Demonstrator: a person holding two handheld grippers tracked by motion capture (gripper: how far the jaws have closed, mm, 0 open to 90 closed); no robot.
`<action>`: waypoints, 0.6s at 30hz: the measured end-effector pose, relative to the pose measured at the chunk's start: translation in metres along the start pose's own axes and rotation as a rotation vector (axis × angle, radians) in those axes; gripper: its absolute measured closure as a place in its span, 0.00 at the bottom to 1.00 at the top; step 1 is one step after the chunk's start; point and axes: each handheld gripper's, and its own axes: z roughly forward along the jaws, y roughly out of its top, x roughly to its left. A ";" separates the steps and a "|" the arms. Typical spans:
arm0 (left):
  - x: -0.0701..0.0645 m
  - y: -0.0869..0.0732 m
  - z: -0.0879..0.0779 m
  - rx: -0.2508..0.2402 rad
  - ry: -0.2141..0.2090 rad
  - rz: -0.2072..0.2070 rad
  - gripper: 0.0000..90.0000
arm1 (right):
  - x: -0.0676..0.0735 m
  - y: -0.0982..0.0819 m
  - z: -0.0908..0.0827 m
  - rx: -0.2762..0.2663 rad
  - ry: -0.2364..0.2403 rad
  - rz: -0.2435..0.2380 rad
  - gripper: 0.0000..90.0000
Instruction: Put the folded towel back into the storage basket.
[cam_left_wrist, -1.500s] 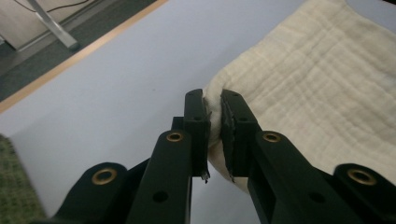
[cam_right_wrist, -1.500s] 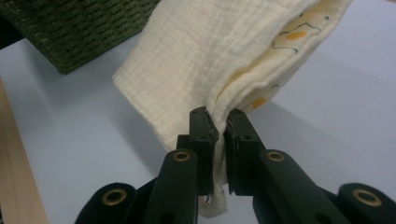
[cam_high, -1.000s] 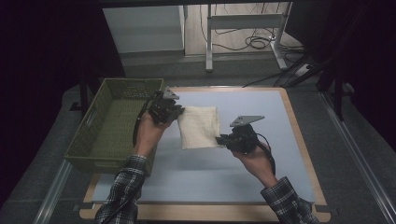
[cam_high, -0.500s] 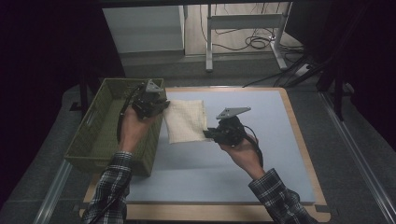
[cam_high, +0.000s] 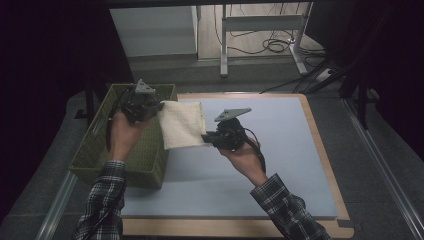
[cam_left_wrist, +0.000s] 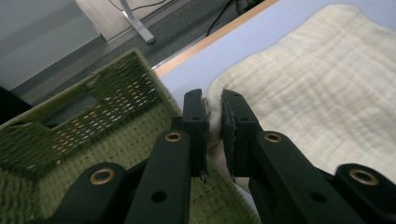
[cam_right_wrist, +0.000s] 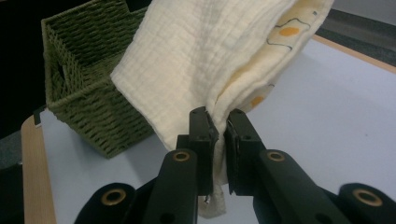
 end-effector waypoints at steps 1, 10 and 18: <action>0.002 -0.001 -0.002 0.001 0.005 -0.004 0.90 | 0.001 0.002 0.002 -0.002 0.002 -0.001 0.91; 0.020 -0.012 -0.015 0.003 0.043 -0.027 0.90 | 0.013 0.018 0.022 -0.011 0.021 -0.004 0.91; 0.040 -0.032 -0.030 0.025 0.095 -0.050 0.90 | 0.030 0.029 0.047 -0.005 0.052 -0.015 0.91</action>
